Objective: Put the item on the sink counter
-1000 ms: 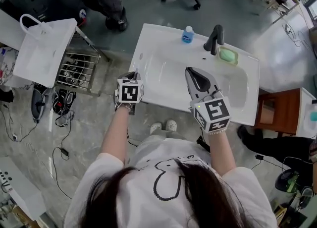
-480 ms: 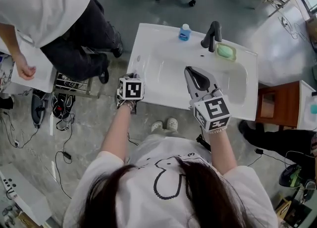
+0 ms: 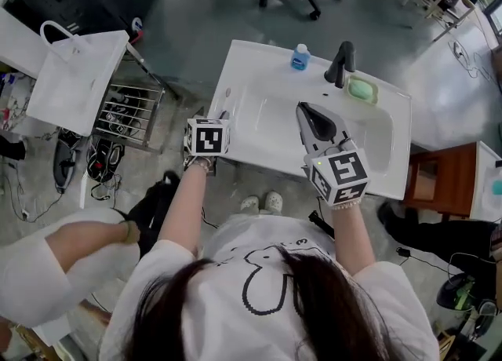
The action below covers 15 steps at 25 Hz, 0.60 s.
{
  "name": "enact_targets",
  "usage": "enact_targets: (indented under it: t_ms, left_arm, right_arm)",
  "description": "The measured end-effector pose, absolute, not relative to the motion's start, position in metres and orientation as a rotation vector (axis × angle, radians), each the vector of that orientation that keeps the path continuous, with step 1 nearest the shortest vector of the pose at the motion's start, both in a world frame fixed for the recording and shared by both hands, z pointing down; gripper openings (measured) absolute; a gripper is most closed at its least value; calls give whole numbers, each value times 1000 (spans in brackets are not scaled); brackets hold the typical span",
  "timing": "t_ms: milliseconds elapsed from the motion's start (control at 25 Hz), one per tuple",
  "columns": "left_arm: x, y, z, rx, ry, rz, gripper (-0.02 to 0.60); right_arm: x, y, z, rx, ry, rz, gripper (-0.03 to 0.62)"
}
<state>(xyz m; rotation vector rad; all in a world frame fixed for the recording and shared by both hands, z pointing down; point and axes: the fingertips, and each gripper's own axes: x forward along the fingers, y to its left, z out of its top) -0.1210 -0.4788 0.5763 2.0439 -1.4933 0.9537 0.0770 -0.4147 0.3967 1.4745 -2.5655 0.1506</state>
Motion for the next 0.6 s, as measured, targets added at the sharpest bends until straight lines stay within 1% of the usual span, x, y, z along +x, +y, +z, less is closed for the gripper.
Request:
enact_targets:
  t_ms: [600]
  left_arm:
    - [-138, -485, 457, 2269, -1632, 617, 258]
  right_arm:
    - [64, -414, 338, 1473, -2639, -34, 29]
